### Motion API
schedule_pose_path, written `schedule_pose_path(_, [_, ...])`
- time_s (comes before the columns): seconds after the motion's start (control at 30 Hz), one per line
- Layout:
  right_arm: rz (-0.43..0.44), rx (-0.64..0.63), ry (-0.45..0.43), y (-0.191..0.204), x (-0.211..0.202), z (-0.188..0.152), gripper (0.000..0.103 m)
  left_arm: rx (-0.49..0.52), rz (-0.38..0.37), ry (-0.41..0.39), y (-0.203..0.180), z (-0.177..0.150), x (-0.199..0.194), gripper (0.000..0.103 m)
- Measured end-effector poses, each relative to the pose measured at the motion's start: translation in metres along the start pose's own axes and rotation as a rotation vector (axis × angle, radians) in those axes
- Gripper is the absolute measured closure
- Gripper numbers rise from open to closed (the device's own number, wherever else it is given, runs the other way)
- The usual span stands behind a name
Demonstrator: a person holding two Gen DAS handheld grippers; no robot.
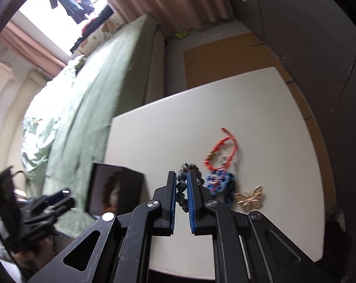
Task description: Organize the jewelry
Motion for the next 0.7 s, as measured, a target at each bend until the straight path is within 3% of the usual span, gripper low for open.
schedule_pose_path(0.3, [0.102, -0.08, -0.02, 0.066, -0.014, -0.006, 0.092, -0.048, -0.086, 0.022, -0.011, -0.003, 0.015, 0.049])
schedule_pose_path(0.33, [0.11, -0.088, -0.02, 0.073, -0.014, -0.007, 0.092, -0.052, -0.094, 0.033, -0.012, -0.002, 0.016, 0.047])
schedule_pose_path(0.4, [0.122, -0.102, -0.016, 0.086, -0.011, -0.008, 0.092, -0.059, -0.107, 0.037, -0.012, -0.002, 0.015, 0.03])
schedule_pose_path(0.47, [0.135, -0.111, -0.011, 0.093, -0.008, -0.012, 0.092, -0.07, -0.098, 0.012, -0.006, 0.001, 0.01, 0.023])
schedule_pose_path(0.7, [0.185, -0.137, 0.033, 0.122, 0.013, -0.026, 0.092, -0.113, -0.042, -0.016, 0.029, 0.0, -0.01, 0.023])
Point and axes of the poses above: each gripper's, at about its wrist camera, not at the fingertips, and x roughly the way its jaws point, y to its left, z to its top, the point moved 8 cm from there along x, roughly the way its jaws point, and after that the axes turned 6 degrees about -y, right-handed, at the moved point
